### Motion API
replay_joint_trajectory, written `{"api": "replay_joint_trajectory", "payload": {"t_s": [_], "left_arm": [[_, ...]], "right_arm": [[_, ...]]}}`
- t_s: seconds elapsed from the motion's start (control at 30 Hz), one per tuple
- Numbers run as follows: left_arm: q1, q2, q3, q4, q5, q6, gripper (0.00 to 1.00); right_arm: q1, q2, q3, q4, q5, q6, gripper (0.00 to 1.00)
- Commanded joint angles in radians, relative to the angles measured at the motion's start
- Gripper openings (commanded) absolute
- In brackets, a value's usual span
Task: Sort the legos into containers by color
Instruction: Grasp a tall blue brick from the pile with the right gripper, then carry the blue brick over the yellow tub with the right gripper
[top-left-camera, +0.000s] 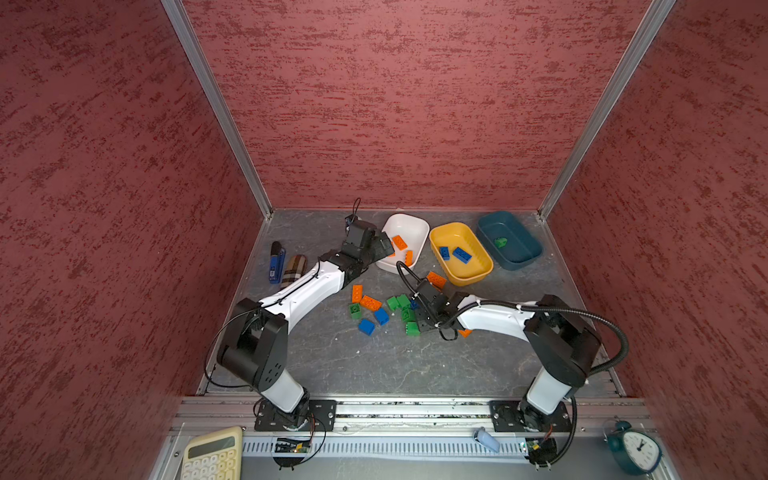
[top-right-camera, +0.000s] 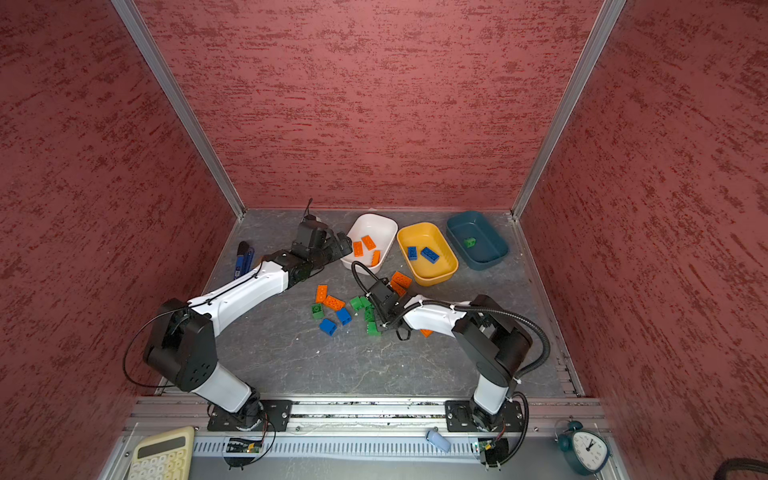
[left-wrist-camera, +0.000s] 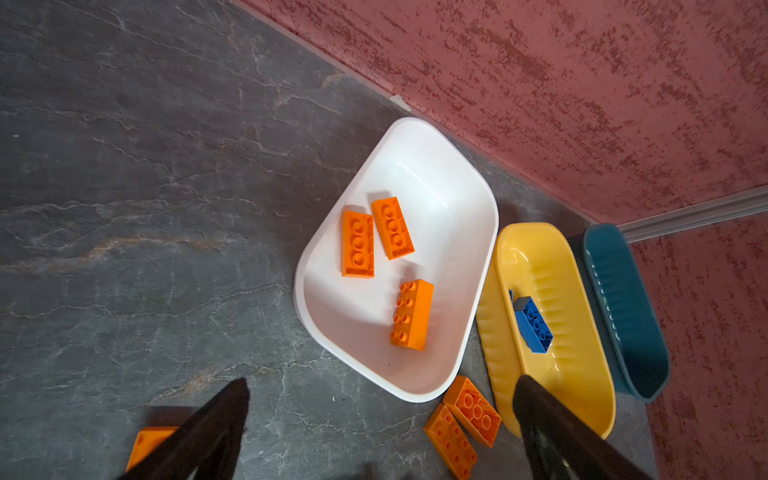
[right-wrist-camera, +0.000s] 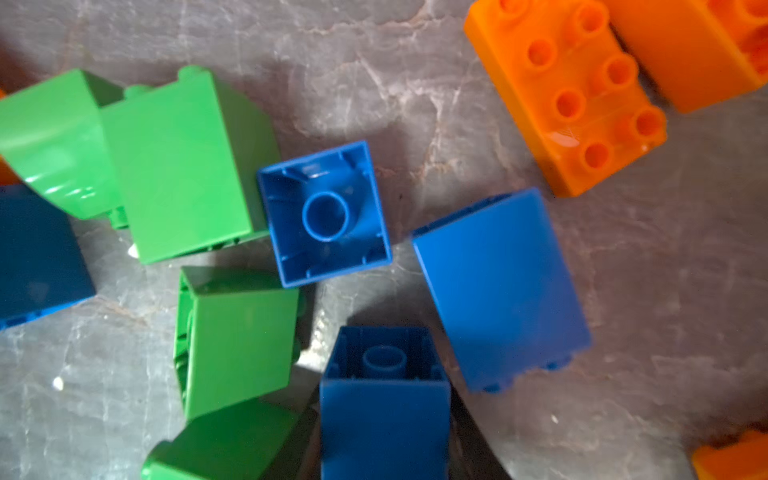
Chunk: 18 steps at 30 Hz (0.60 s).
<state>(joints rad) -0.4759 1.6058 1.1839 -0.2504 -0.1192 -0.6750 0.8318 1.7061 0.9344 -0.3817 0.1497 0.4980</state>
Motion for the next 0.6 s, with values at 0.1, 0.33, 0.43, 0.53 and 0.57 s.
{"api": "replay_joint_trajectory", "payload": {"t_s": [0.1, 0.33, 0.43, 0.53, 0.57], "left_arm": [[-0.007, 0.013, -0.002, -0.014, 0.076, 0.070, 0.99], [-0.044, -0.041, -0.047, 0.048, 0.085, 0.136, 0.99], [-0.064, -0.049, -0.044, 0.069, 0.097, 0.169, 0.99], [-0.090, -0.049, -0.041, 0.099, 0.100, 0.195, 0.99], [-0.100, -0.048, -0.039, 0.112, 0.102, 0.207, 0.99]], "right_arm": [[-0.048, -0.176, -0.073, 0.112, -0.007, -0.056, 0.29], [-0.168, -0.311, -0.085, 0.165, -0.043, -0.111, 0.27], [-0.239, -0.338, -0.084, 0.206, -0.079, -0.123, 0.26], [-0.315, -0.348, -0.072, 0.235, -0.090, -0.170, 0.26], [-0.342, -0.344, -0.064, 0.245, -0.091, -0.192, 0.26]]}}
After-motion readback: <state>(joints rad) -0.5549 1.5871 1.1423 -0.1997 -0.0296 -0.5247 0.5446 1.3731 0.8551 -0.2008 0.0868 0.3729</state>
